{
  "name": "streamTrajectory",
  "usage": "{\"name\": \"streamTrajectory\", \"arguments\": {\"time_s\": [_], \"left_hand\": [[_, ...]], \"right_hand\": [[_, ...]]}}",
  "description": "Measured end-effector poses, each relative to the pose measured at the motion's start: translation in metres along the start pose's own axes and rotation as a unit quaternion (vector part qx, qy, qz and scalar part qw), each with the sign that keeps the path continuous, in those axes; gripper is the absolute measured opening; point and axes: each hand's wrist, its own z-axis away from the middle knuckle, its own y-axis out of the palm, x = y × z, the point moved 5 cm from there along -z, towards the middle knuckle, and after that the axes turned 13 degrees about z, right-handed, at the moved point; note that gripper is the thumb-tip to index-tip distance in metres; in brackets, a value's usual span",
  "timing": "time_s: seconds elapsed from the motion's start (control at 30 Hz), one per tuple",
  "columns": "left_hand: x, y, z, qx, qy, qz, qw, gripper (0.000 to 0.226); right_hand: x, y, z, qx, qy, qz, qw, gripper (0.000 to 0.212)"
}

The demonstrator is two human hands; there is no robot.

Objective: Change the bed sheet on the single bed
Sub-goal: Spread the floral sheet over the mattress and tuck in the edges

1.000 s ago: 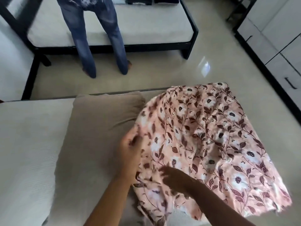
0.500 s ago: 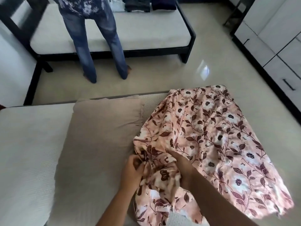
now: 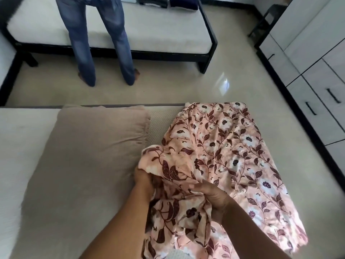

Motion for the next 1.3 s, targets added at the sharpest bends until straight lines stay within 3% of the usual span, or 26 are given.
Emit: {"name": "streamTrajectory", "arguments": {"time_s": [0.1, 0.13, 0.23, 0.33, 0.4, 0.47, 0.63, 0.7, 0.8, 0.87, 0.93, 1.0, 1.07, 1.17, 1.23, 1.3], "left_hand": [[-0.067, -0.006, 0.006, -0.082, 0.175, 0.101, 0.976, 0.021], [-0.1, -0.008, 0.019, -0.115, 0.276, 0.041, 0.953, 0.022], [-0.161, 0.011, 0.055, -0.074, 0.493, -0.202, 0.843, 0.029], [-0.169, 0.022, 0.047, -0.009, 0.546, -0.367, 0.753, 0.04], [-0.148, 0.008, 0.028, 0.024, 0.508, -0.451, 0.734, 0.046], [-0.123, -0.026, 0.022, 0.007, 0.474, -0.449, 0.758, 0.048], [-0.022, -0.15, 0.068, -0.173, 0.337, -0.321, 0.868, 0.024], [0.038, -0.181, 0.076, -0.155, 0.222, -0.317, 0.909, 0.032], [0.1, -0.184, 0.084, -0.082, 0.032, -0.26, 0.961, 0.031], [0.106, -0.174, 0.084, -0.083, -0.02, -0.174, 0.981, 0.018], [0.096, -0.172, 0.079, -0.102, -0.012, -0.072, 0.992, 0.023], [0.08, -0.174, 0.071, -0.084, -0.004, -0.019, 0.996, 0.034], [0.068, -0.18, 0.073, -0.072, -0.031, -0.007, 0.997, 0.035], [0.052, -0.183, 0.088, -0.029, -0.09, 0.016, 0.995, 0.035], [0.045, -0.179, 0.109, 0.001, -0.151, -0.021, 0.988, 0.034], [0.04, -0.177, 0.129, 0.049, -0.198, -0.067, 0.977, 0.035]], "right_hand": [[0.0, 0.014, -0.01, 0.001, 0.012, 0.03, 0.999, 0.043], [0.0, 0.023, -0.017, -0.008, 0.015, 0.055, 0.998, 0.035], [-0.005, 0.052, -0.054, -0.036, 0.01, 0.179, 0.983, 0.063], [-0.011, 0.089, -0.09, -0.049, -0.003, 0.229, 0.972, 0.056], [-0.01, 0.11, -0.1, -0.044, 0.001, 0.25, 0.967, 0.044], [-0.014, 0.122, -0.105, -0.049, 0.018, 0.265, 0.963, 0.044], [-0.05, 0.14, -0.108, -0.106, 0.066, 0.181, 0.975, 0.047], [-0.061, 0.146, -0.104, -0.119, 0.089, 0.166, 0.975, 0.047], [-0.072, 0.164, -0.097, -0.072, 0.099, 0.022, 0.992, 0.019], [-0.076, 0.173, -0.089, -0.033, 0.121, -0.1, 0.987, 0.035], [-0.08, 0.164, -0.085, -0.073, 0.127, -0.129, 0.981, 0.064], [-0.091, 0.136, -0.077, -0.172, 0.13, 0.014, 0.976, 0.059], [-0.113, 0.104, -0.065, -0.24, 0.119, 0.22, 0.938, 0.036], [-0.168, 0.095, -0.053, -0.109, 0.156, 0.47, 0.862, 0.072], [-0.193, 0.112, -0.046, -0.035, 0.147, 0.533, 0.832, 0.093], [-0.202, 0.137, -0.047, -0.032, 0.104, 0.565, 0.818, 0.078]]}}
